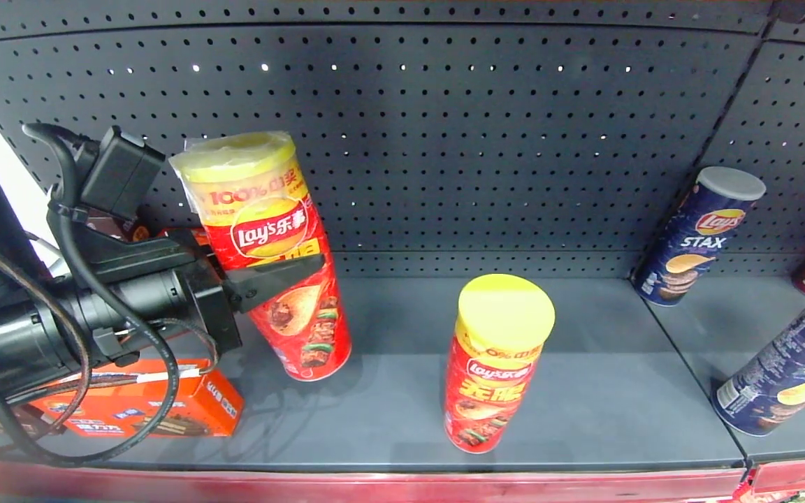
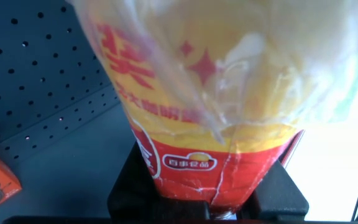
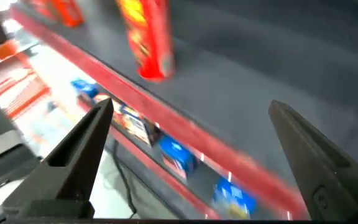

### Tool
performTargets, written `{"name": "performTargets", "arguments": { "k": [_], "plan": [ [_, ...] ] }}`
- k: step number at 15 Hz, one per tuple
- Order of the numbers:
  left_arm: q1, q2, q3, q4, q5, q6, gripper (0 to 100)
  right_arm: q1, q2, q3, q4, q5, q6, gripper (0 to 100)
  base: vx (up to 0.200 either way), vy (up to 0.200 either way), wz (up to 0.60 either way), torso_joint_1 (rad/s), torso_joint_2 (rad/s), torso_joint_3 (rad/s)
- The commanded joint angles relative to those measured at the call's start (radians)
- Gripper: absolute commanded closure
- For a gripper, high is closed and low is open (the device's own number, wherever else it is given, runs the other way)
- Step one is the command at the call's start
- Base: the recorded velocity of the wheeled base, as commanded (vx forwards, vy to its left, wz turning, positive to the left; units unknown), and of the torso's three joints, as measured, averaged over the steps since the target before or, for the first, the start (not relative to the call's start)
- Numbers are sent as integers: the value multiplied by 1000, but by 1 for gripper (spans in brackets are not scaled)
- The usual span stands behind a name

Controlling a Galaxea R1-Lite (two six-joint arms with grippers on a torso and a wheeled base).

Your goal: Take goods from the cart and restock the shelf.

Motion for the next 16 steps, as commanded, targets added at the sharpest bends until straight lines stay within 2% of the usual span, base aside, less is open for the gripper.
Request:
{"name": "performTargets", "arguments": {
  "k": [1,3,4,9,13,15,16],
  "plan": [
    [-2,-4,2,-1,0,0,100,-44,-354,37,230,-140,66,0,0,0,0,0,0,0],
    [-2,-7,4,-1,0,0,100,-43,-498,43,359,-197,75,0,0,0,0,0,0,0],
    [-2,-15,18,-1,0,0,100,-41,-498,42,394,-257,89,0,0,0,0,0,0,0],
    [-1,-47,54,1,4,0,100,-41,-498,60,394,-300,41,0,0,0,0,0,0,0],
    [-15,-48,38,3,3,5,100,-92,-418,72,377,-318,29,0,0,0,0,0,0,0],
    [-24,-47,27,4,3,5,100,-259,-320,72,377,-315,29,0,0,0,0,0,0,0],
    [-25,-48,24,1,0,5,100,-299,-329,74,377,-313,29,0,0,0,0,0,0,0]
  ]
}}
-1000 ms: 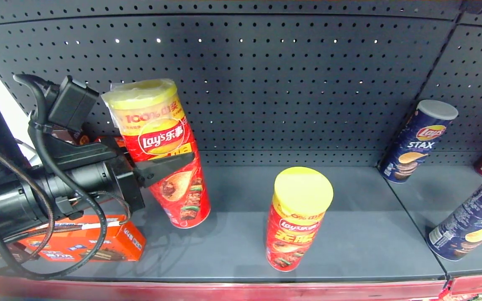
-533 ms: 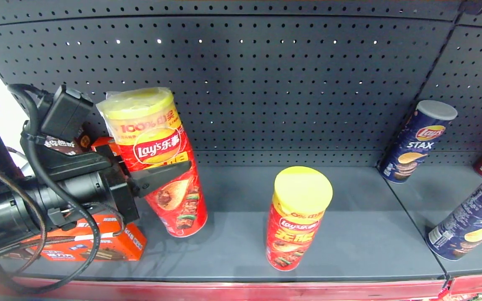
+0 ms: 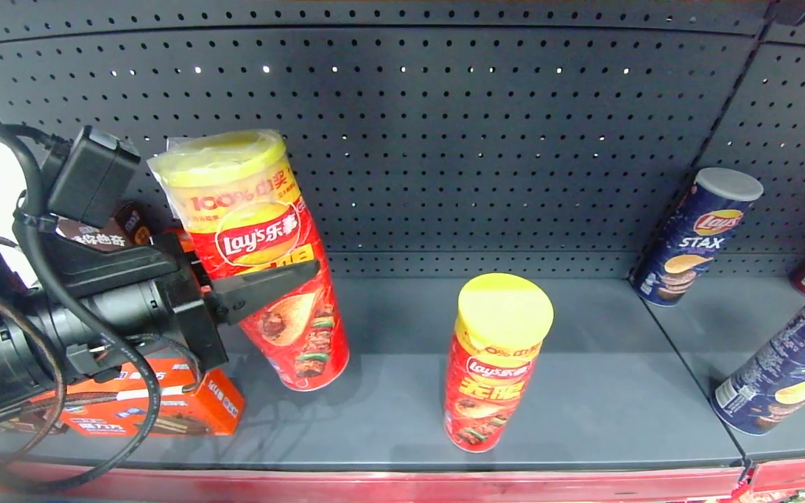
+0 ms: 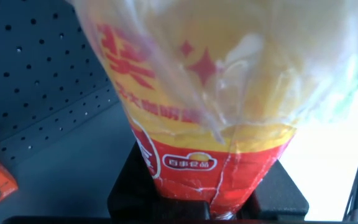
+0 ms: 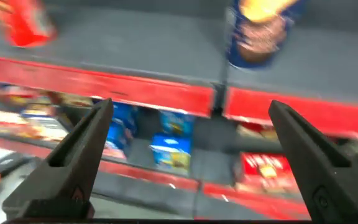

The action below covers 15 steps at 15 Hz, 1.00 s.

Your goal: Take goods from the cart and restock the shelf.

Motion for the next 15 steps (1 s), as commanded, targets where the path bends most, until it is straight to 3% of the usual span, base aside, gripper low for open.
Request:
{"name": "performTargets", "arguments": {
  "k": [1,3,11,13,15],
  "plan": [
    [-5,1,-3,-2,-5,0,100,-122,16,2,-2,2,2,0,0,0,0,0,0,0],
    [-33,-10,3,-2,-5,0,100,-190,-94,2,-2,0,16,0,0,0,0,0,0,0],
    [-100,16,-28,5,-5,3,100,-179,-94,2,-2,-4,14,0,0,0,0,0,0,0],
    [-138,65,-60,5,-5,40,100,-179,-94,2,-2,-4,14,0,0,0,0,0,0,0],
    [-123,110,-92,7,-12,78,100,-179,-94,2,-2,-3,14,0,0,0,0,0,0,0]
  ]
}}
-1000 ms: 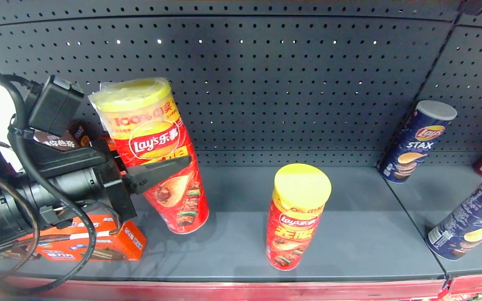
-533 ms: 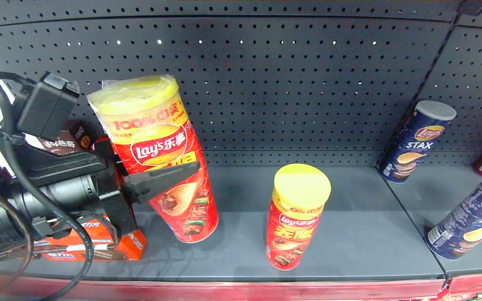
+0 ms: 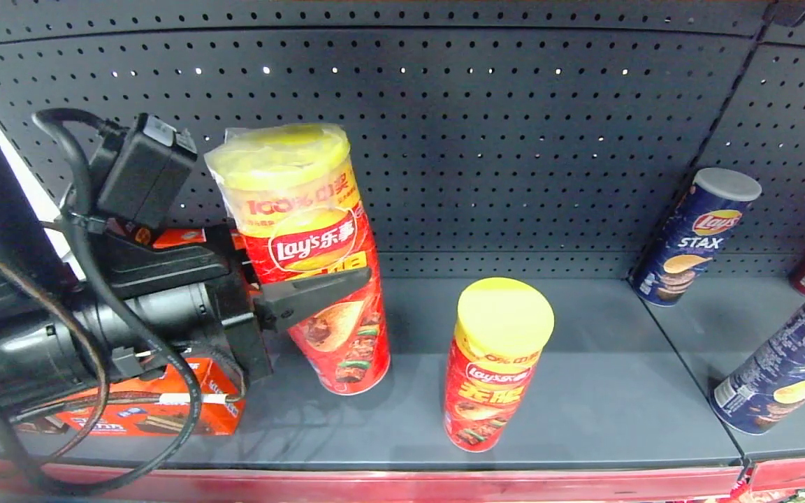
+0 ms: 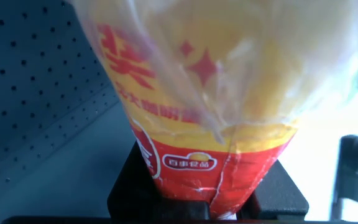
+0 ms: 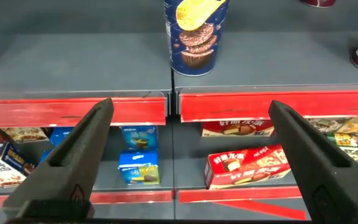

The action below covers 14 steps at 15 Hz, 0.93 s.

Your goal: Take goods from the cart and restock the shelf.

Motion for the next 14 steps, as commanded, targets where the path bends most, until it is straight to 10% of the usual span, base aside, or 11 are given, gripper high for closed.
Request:
{"name": "performTargets", "arguments": {
  "k": [1,10,14],
  "plan": [
    [-3,64,-43,0,-10,10,100,1,2,0,0,0,0,0,0,0,0,0,0,0],
    [19,317,-280,-23,-17,35,100,1,2,0,0,0,0,0,0,0,0,0,0,0],
    [42,436,-470,130,-27,101,100,1,3,0,0,0,0,0,0,0,0,0,0,0]
  ]
}}
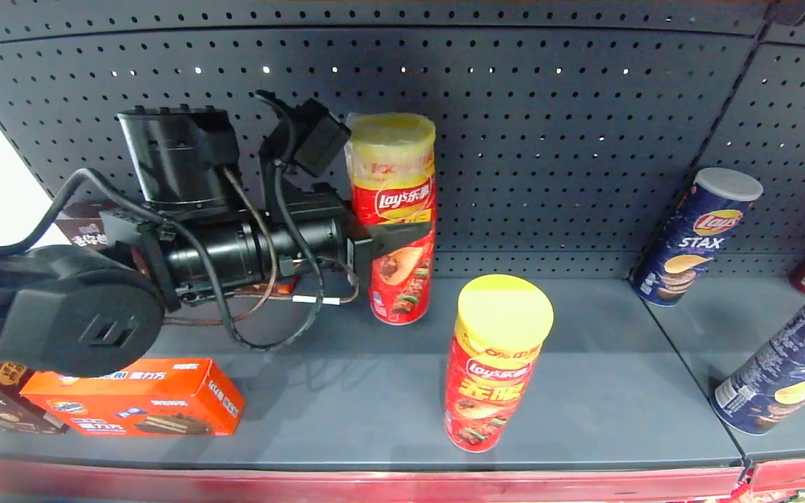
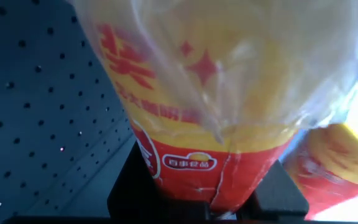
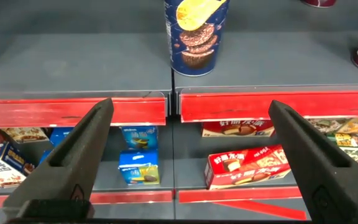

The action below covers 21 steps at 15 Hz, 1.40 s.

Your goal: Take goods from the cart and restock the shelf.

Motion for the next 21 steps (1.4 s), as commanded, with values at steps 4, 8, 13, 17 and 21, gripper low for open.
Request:
{"name": "performTargets", "arguments": {
  "k": [4,8,13,17,21],
  "plan": [
    [29,204,-163,27,-3,68,100,1,2,0,0,0,0,0,0,0,0,0,0,0],
    [29,278,-244,27,-3,75,100,1,2,0,0,0,0,0,0,0,0,0,0,0],
    [30,362,-374,32,-4,74,100,1,2,0,0,0,0,0,0,0,0,0,0,0],
    [47,398,-413,30,-4,72,100,1,2,0,0,0,0,0,0,0,0,0,0,0],
    [50,416,-411,16,-1,66,100,1,2,0,0,0,0,0,0,0,0,0,0,0]
  ]
}}
